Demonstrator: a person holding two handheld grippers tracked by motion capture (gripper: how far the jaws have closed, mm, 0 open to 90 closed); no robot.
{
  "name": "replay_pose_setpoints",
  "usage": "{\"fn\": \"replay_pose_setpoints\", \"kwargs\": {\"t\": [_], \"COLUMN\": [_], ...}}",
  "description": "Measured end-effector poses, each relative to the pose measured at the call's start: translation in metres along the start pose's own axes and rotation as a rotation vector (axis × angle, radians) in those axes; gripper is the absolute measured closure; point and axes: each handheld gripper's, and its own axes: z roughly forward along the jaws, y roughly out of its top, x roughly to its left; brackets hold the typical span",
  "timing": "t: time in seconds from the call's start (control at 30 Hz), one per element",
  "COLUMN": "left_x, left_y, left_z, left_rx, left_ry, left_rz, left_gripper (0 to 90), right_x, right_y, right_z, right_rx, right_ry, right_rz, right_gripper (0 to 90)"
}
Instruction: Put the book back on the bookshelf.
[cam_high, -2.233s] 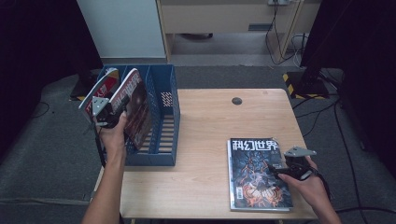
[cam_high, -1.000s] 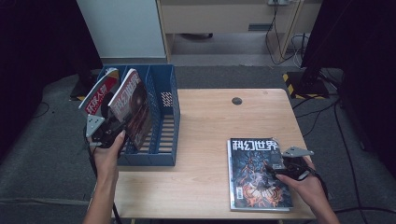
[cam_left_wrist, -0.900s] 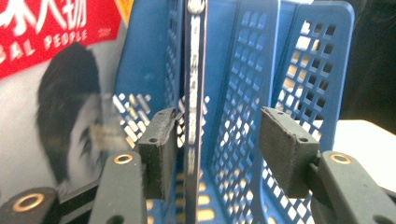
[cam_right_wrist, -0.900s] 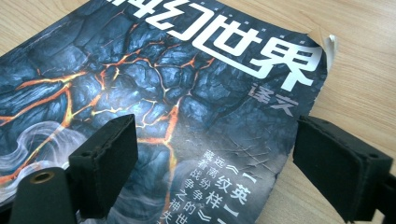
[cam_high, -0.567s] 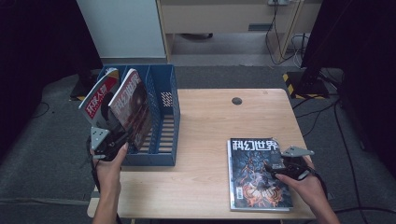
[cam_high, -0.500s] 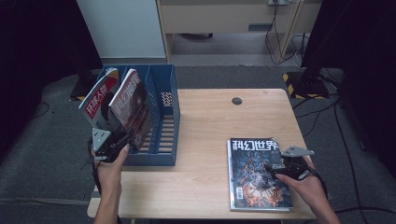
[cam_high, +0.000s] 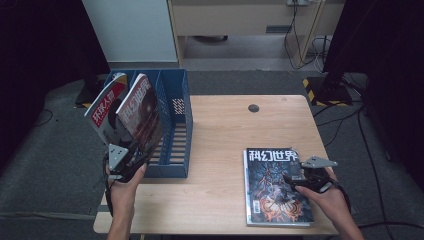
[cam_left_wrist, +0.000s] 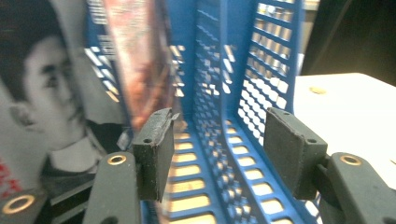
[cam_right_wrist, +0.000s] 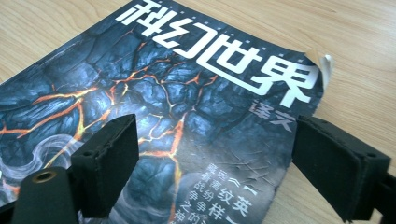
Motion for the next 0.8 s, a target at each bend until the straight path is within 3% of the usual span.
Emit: {"fn": "replay_pose_setpoints", "kwargs": {"t": [0.33, 0.5, 0.8], "left_x": [-0.020, -0.026, -0.035], "left_y": [-0.003, -0.003, -0.003], "left_z": [0.002, 0.004, 0.007], "left_rx": [0.018, 0.027, 0.034], "left_ry": [-0.031, -0.061, -0.089], "left_rz": [0.014, 0.032, 0.027], "left_gripper": [41.0, 40.4, 37.9], "right_x": [-0.002, -0.002, -0.006], "right_y": [-0.003, -0.003, -0.003], "right_z": [0.004, 0.004, 0.003], "right_rx": [0.011, 0.005, -0.001], "right_ry": [-0.002, -0.002, -0.006], "right_rz": [0.006, 0.024, 0.043], "right_gripper": [15.1, 14.6, 12.3]}}
